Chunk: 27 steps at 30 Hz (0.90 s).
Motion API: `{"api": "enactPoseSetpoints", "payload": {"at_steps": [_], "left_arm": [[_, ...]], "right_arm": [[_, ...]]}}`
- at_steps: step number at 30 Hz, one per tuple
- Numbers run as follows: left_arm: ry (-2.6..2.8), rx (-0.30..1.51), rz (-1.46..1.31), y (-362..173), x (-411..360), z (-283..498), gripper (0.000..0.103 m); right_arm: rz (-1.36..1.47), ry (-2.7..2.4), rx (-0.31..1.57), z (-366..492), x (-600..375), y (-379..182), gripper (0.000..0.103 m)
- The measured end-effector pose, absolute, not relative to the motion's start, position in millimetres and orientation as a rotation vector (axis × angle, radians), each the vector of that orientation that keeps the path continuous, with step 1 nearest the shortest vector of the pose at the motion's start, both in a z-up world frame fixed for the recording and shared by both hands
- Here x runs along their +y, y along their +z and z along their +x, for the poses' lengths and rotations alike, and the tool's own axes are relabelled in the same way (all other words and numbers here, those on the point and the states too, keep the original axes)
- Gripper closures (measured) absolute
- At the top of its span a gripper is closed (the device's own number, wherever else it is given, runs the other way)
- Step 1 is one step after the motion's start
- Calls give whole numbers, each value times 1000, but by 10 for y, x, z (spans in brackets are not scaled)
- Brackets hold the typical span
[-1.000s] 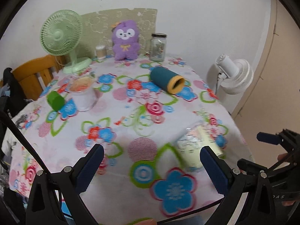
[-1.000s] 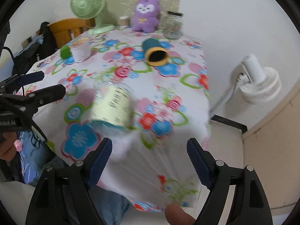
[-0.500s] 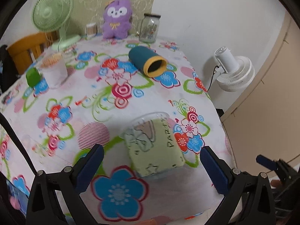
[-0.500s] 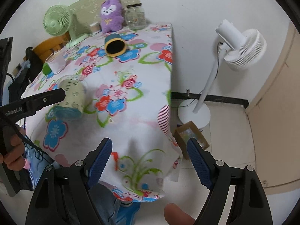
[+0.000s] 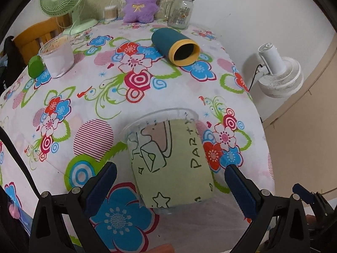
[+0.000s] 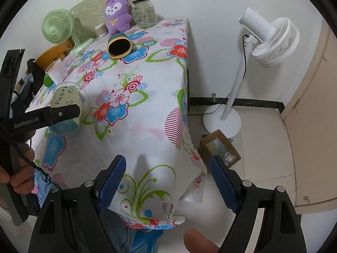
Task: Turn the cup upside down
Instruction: 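Lift the cup with the left gripper and start rotating it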
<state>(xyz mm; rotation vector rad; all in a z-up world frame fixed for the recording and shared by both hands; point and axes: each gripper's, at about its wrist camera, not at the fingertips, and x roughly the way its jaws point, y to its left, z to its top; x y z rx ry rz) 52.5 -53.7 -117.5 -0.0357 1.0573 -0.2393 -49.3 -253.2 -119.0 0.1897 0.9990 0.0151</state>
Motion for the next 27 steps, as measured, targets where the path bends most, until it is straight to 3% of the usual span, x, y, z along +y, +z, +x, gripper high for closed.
{"api": "enactPoseSetpoints", "payload": {"at_steps": [20, 27], "left_arm": [[-245, 1083, -16, -1253, -556, 561, 1], [-238, 1082, 9, -1271, -547, 573, 10]], "right_arm": [[195, 22, 1006, -435, -2508, -1217, 19], [196, 24, 1011, -411, -2487, -1237, 19]]}}
